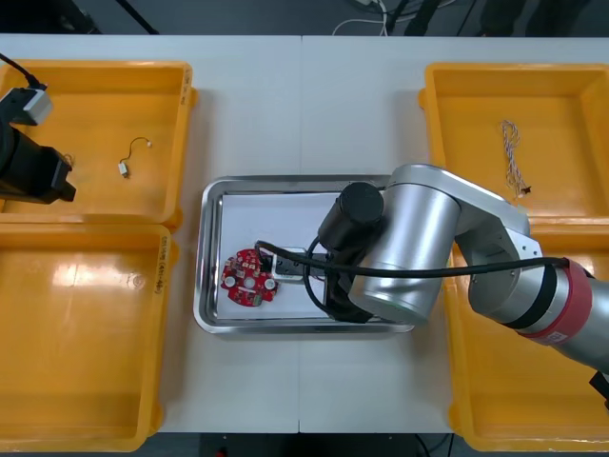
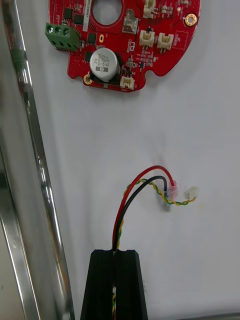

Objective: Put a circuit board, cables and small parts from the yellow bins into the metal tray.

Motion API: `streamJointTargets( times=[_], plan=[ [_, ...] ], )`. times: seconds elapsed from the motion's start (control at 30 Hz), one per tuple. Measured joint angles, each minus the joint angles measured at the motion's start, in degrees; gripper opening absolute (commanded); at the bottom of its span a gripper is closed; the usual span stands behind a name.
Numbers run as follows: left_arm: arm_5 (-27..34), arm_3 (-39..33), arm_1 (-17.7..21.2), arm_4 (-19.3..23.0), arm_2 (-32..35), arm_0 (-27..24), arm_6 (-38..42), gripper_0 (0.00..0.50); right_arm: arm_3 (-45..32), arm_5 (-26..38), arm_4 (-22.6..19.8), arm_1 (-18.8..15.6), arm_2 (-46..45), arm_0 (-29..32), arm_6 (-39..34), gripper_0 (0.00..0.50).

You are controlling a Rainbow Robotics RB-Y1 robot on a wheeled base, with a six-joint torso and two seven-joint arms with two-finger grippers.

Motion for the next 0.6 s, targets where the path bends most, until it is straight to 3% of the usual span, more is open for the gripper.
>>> streamJointTargets(
  times=[0.23,0.6],
  plan=[
    [0.0,6.64,0.03,-0.95,0.0,-2.36,-1.32,0.5,2.46,-5.22,3.5,0.05,2.91,0.05,0.0,0.0],
    [0.0,13.09,0.03,-3.93,-0.04,-6.17,-5.6,0.5,7.21,-6.44,3.79,0.12,3.15,0.1,0.22,0.0]
  ],
)
